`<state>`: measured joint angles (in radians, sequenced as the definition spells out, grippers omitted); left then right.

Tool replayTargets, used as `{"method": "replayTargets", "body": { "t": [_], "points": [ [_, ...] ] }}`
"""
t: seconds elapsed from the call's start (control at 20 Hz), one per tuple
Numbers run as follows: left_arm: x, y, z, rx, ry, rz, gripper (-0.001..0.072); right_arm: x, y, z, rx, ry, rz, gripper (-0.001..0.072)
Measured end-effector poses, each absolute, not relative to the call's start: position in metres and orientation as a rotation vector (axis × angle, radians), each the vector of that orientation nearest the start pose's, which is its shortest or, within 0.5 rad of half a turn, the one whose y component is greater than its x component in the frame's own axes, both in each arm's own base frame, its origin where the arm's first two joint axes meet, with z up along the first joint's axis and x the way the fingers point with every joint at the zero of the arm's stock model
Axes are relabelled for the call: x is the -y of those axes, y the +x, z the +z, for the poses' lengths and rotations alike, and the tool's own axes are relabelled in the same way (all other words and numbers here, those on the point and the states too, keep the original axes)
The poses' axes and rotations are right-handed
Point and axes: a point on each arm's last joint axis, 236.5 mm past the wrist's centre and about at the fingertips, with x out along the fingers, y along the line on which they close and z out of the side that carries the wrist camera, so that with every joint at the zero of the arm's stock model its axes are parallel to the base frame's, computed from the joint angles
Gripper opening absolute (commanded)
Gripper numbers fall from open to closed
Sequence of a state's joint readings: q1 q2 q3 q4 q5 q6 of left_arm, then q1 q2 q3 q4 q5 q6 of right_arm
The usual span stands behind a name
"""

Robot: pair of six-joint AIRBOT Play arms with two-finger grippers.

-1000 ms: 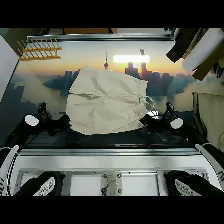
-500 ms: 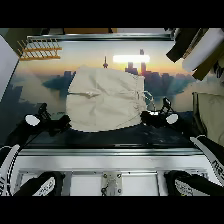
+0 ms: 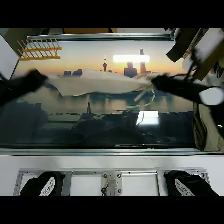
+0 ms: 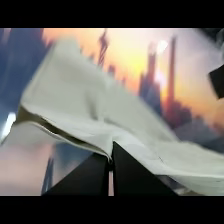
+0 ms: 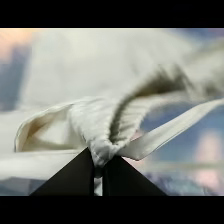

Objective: Fold the clothes and pants, and hang the long-sleeved shirts on hangers.

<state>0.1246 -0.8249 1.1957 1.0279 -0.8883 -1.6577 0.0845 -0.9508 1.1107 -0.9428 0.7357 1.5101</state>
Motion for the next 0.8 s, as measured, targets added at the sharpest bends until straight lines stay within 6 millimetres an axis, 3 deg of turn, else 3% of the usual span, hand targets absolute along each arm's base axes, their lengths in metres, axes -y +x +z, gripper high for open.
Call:
{"method": "replayTargets", "body": {
  "t": [0.1,0.2,0.3,0.4,0.5,0.6,0.7,0.8],
  "points": [
    [0.052,0.345,0.369,-0.249,-0.489,-0.240,0.0003,-0.129,0.377,0.287,-0.432,0.451,0.431,0.0017],
    [0.058,0.293,0.451,-0.043,-0.431,-0.282,0.0003,-0.130,0.336,0.342,-0.331,0.442,0.475,0.0018],
    [0.063,0.242,0.502,0.108,-0.389,-0.311,0.0003,-0.130,0.293,0.377,-0.266,0.454,0.506,0.0017],
    [0.068,0.200,0.534,0.214,-0.358,-0.331,0.0003,-0.131,0.254,0.397,-0.235,0.481,0.531,0.0017],
    [0.071,0.177,0.548,0.265,-0.343,-0.341,0.0003,-0.133,0.224,0.404,-0.241,0.525,0.549,0.0017],
    [0.071,0.178,0.547,0.261,-0.345,-0.341,0.0003,-0.136,0.206,0.398,-0.300,0.586,0.554,0.0017],
    [0.068,0.207,0.527,0.185,-0.379,-0.331,0.0003,-0.141,0.200,0.376,-0.425,0.635,0.543,0.0017],
    [0.063,0.256,0.492,0.060,-0.419,-0.309,0.0003,-0.146,0.207,0.348,-0.566,0.660,0.518,0.0017]
  ]
}}
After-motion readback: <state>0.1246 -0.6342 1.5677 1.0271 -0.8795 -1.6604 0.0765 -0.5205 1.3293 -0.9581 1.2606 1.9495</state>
